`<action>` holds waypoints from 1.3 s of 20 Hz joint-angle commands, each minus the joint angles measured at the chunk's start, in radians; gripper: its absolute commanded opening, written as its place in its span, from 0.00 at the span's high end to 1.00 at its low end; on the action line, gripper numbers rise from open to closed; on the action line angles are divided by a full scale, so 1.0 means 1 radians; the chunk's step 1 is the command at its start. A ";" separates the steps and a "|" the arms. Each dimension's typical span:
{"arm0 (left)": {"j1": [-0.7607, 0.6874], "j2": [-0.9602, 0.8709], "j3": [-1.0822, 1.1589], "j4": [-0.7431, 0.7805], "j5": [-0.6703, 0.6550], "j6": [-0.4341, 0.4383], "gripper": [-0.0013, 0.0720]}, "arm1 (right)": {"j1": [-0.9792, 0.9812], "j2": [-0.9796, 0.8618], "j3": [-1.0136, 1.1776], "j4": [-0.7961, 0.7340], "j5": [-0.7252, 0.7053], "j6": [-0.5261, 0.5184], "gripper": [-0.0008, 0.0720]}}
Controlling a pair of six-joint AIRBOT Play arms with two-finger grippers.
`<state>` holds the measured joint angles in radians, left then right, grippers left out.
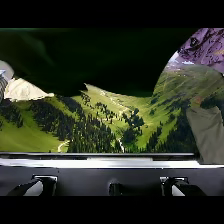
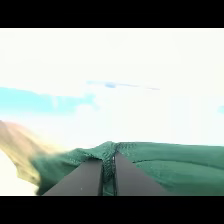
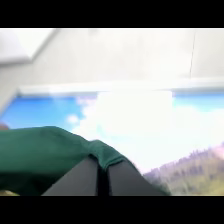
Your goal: Fold the clothes and pants, and hang the long-sleeved shirts on hangers.
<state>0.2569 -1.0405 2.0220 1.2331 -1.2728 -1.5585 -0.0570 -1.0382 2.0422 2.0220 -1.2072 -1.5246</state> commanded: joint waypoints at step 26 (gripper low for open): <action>-0.180 -0.773 -0.323 -0.040 0.487 0.093 0.96 | 0.002 -0.933 -0.025 -0.132 0.076 0.115 0.96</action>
<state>0.0788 -1.7229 1.6573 1.1950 -0.8890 -1.4601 -0.0555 -1.8954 2.0167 1.8980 -1.2449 -1.4055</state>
